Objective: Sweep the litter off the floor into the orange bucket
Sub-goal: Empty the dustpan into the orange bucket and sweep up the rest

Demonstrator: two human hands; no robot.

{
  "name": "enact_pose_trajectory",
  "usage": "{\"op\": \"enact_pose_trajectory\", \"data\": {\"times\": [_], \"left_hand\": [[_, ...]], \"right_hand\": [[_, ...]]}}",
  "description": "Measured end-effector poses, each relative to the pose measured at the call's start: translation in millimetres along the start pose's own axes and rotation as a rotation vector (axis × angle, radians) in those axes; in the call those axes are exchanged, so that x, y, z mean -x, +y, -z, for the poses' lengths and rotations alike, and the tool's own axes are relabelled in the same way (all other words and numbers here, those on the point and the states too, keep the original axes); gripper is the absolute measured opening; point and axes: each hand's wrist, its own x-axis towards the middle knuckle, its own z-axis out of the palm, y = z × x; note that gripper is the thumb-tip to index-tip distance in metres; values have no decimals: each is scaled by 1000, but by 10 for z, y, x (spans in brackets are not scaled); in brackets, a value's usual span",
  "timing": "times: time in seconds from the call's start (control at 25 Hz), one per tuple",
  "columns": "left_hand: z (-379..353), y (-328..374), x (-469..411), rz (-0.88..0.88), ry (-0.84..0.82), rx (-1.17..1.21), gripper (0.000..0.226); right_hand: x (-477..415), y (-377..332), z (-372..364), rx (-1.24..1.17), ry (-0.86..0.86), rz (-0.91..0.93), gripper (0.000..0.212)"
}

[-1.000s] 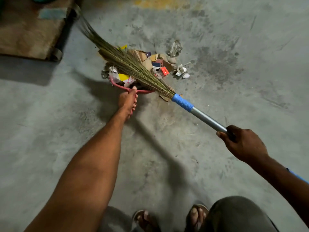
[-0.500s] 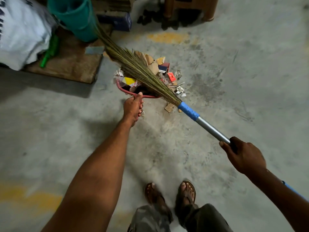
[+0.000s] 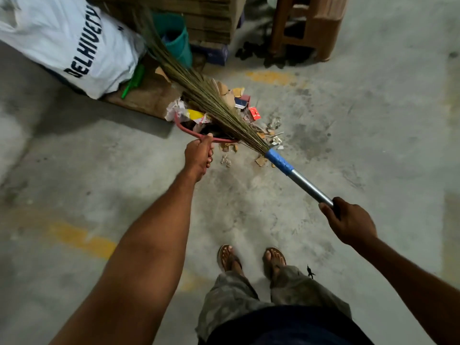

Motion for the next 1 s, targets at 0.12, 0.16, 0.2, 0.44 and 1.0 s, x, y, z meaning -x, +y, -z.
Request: {"op": "enact_pose_trajectory", "data": {"times": [0.12,0.16,0.2,0.44,1.0], "left_hand": [[261,-72,450,-17,96,82,40],[354,-120,579,-22,136,106,40],[453,-188,697,-15,172,126,40],[1154,-764,1419,16,372,286,39],[3344,-2395,3418,76,782,523,39]], "right_hand": [[42,22,166,-7,-20,100,39],[28,8,217,-2,-27,138,39],[7,-4,254,8,-37,178,40],[-106,-362,306,134,-123,398,43],[1208,-2383,-705,264,-435,525,89]]}}
